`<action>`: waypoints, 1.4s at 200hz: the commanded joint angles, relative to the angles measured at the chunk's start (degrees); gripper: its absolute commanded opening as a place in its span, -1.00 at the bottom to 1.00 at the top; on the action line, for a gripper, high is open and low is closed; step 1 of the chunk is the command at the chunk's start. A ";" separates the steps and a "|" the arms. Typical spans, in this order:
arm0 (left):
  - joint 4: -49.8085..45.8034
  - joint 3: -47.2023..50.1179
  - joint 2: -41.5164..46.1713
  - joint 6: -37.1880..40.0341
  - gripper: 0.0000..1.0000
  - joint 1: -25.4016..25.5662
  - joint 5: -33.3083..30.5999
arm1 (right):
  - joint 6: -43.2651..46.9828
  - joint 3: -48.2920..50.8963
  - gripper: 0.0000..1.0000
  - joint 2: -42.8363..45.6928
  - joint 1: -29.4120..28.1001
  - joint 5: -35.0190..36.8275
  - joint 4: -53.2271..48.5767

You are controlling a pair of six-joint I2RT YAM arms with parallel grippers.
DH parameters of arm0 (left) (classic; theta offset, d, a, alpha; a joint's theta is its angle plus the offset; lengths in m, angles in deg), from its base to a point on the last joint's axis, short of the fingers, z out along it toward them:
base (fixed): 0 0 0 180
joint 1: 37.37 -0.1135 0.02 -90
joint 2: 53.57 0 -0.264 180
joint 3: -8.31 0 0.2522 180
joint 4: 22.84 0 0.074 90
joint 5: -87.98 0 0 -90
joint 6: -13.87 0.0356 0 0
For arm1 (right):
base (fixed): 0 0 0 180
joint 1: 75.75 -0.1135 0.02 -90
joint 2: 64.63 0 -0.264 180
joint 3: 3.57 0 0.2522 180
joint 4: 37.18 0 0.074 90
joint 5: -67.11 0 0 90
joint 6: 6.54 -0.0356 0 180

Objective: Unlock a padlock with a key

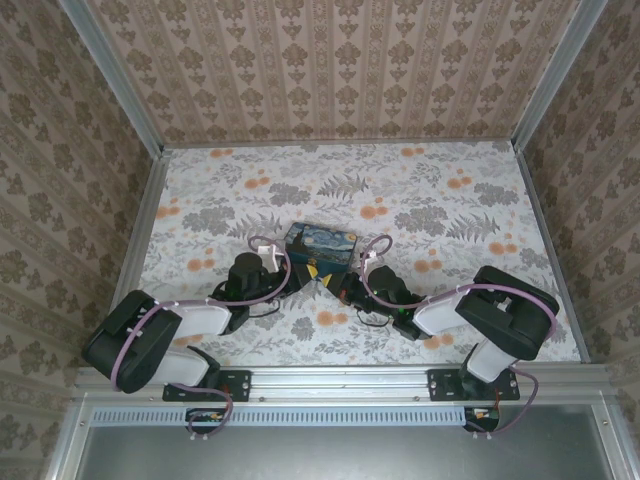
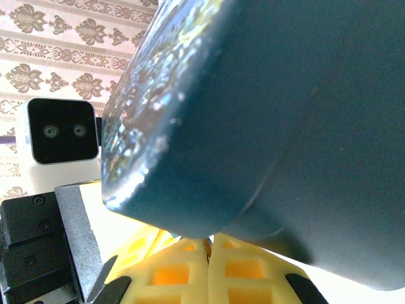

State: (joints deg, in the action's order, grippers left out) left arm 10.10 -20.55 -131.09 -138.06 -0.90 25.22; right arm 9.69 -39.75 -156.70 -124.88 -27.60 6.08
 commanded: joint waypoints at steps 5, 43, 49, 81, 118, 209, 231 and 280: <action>2.51 -0.99 0.70 -0.31 -1.00 1.10 0.53 | 0.83 -1.69 -1.00 0.28 0.41 0.91 3.03; 7.42 -0.90 0.82 -7.85 -1.00 2.44 -2.22 | -0.25 -0.20 -1.00 -3.39 0.38 2.15 12.13; 8.10 -0.98 0.79 -8.94 -1.00 2.71 -2.83 | -0.86 -0.07 -1.00 -4.14 0.35 2.20 13.80; 11.36 -1.16 0.61 -12.73 -1.00 4.46 -5.77 | -3.49 -0.69 -1.00 -7.85 0.51 2.35 19.48; 12.12 -0.93 0.48 -13.07 -1.00 5.74 -6.48 | -3.47 -1.05 -1.00 -6.28 1.52 1.92 19.26; 10.87 -1.34 -2.23 -9.43 -1.00 7.48 -5.71 | -3.49 -4.41 -1.00 -3.55 6.01 -5.93 13.41; 10.49 -1.68 -3.10 -9.46 -1.00 7.65 -5.79 | -0.27 -5.68 -1.00 -1.19 6.20 -6.69 7.84; 10.38 -2.84 -4.99 -9.87 -1.00 8.08 -5.10 | 9.36 -8.00 -1.00 5.26 6.58 -5.40 -5.99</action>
State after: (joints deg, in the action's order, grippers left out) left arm 18.21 -21.71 -135.04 -149.40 4.24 11.80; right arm 12.66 -43.22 -155.61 -118.74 -34.03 1.70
